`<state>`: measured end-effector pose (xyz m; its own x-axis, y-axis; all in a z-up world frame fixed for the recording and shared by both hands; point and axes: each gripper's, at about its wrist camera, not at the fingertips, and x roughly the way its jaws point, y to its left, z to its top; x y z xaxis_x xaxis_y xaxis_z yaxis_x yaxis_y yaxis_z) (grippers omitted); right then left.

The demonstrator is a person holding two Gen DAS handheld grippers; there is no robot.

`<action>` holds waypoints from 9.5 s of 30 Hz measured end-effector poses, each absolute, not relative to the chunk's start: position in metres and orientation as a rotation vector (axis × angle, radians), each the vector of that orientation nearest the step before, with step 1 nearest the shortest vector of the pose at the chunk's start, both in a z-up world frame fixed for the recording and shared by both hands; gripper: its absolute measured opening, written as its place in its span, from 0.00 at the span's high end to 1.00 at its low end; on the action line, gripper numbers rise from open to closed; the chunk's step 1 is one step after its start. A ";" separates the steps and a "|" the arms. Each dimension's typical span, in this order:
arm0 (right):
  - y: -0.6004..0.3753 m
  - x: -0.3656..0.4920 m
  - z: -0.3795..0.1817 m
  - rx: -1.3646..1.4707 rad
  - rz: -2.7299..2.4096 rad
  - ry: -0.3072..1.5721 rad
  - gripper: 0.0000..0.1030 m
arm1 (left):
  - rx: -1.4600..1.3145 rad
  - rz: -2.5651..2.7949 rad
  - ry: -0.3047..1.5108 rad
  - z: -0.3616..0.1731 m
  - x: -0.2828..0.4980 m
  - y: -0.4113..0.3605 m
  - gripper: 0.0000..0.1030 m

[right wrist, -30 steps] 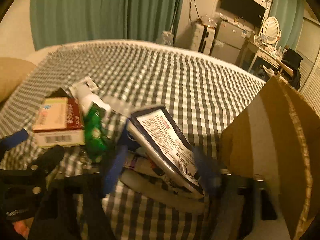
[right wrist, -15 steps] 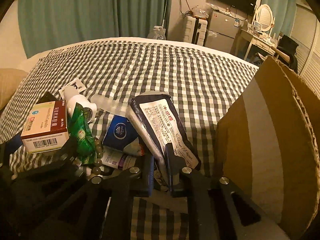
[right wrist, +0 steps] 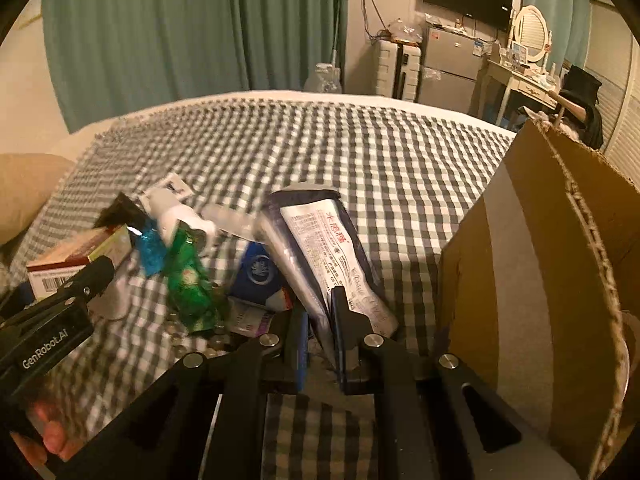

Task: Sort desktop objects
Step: 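Grasp the small barcode box with the left gripper while right grasps the white sachet, then carry the barcode box and sachet into the cardboard box and release them, then grasp the white plush toy with the left gripper while right grasps the green snack bag, then carry the plush toy and green bag into the cardboard box and release them, then move both grippers back over the remaining items on the bed, then grasp the blue Vinda tissue pack with the right gripper while left grasps the black sunglasses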

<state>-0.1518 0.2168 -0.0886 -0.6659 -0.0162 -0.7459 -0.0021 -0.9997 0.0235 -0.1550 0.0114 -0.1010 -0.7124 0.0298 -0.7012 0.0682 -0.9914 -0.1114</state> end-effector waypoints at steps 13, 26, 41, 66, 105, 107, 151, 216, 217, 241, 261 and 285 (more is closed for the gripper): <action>0.222 -0.101 -0.029 1.025 -2.800 -0.329 0.94 | 1.076 -3.039 0.183 -0.043 -0.095 0.020 0.17; 0.233 -0.059 0.004 0.931 -2.831 -0.370 0.94 | 0.972 -3.174 0.146 -0.002 -0.051 0.043 0.18; 0.346 -0.034 0.061 0.800 -3.062 -0.445 0.94 | 0.885 -3.534 0.147 0.080 -0.046 0.161 0.18; 0.446 -0.035 0.015 0.938 -3.194 -0.698 0.36 | 1.177 -3.598 0.029 0.039 -0.081 0.283 0.03; 0.188 -0.086 -0.050 0.995 -2.783 -0.162 0.25 | 1.208 -2.960 0.212 -0.117 -0.113 -0.032 0.00; 0.183 -0.096 -0.060 1.024 -2.769 -0.145 0.25 | 1.203 -2.965 0.269 -0.120 -0.121 -0.031 0.00; 0.168 -0.174 -0.098 1.097 -2.637 -0.192 0.76 | 1.274 -2.973 0.453 -0.160 -0.185 -0.030 0.40; 0.433 -0.045 0.042 0.826 -3.048 -0.729 0.26 | 1.025 -3.480 -0.202 0.037 -0.098 0.205 0.03; 0.427 -0.043 0.043 0.811 -3.043 -0.716 0.26 | 1.024 -3.459 -0.205 0.040 -0.098 0.196 0.03; 0.204 -0.135 -0.064 1.068 -2.836 -0.348 0.15 | 1.183 -2.900 0.177 -0.107 -0.151 -0.057 0.03; 0.208 -0.210 -0.153 1.459 -2.777 -0.297 0.15 | 1.297 -2.962 0.275 -0.157 -0.254 -0.049 0.03; 0.205 -0.192 -0.120 1.377 -2.792 -0.249 0.28 | 1.215 -2.976 0.266 -0.143 -0.240 -0.067 0.28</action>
